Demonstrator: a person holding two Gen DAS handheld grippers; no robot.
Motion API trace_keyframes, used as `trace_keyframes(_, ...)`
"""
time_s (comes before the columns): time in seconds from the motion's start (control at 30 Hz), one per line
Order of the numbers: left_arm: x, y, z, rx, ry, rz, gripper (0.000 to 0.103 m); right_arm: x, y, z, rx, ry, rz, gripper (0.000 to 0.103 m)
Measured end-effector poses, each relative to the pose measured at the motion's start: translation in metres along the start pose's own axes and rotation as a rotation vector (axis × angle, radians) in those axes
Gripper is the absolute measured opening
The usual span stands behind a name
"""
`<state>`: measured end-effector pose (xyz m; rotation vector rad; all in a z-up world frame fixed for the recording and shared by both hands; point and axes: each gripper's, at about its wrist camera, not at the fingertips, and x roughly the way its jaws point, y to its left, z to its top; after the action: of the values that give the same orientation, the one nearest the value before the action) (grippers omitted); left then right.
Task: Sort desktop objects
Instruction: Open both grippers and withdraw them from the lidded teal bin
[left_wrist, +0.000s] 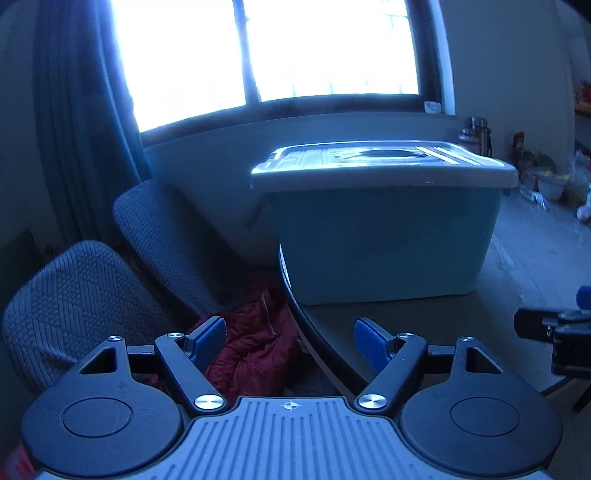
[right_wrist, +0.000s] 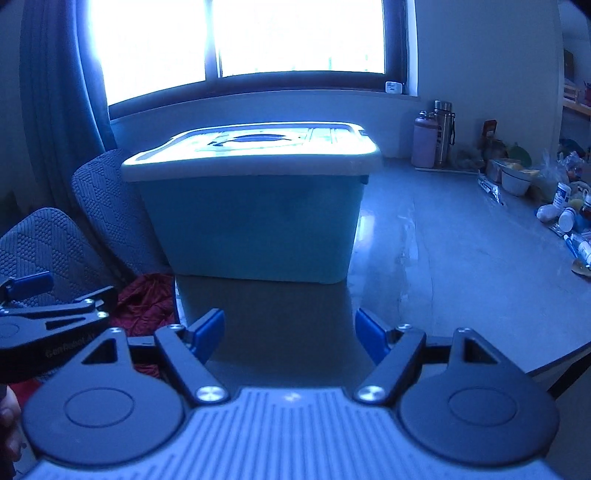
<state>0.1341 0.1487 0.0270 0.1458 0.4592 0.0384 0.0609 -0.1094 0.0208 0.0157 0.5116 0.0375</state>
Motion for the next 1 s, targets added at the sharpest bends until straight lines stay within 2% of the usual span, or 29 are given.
trace_keyframes(0.4, 0.007, 0.002, -0.010, -0.020, -0.013, 0.004, 0.079, 0.006, 0.002, -0.019, -0.005, -0.014, -0.002, 0.078)
trace_keyframes(1.0, 0.012, 0.000, -0.014, -0.048, 0.009, -0.023, 0.079, 0.007, 0.004, -0.024, 0.004, -0.019, -0.002, 0.079)
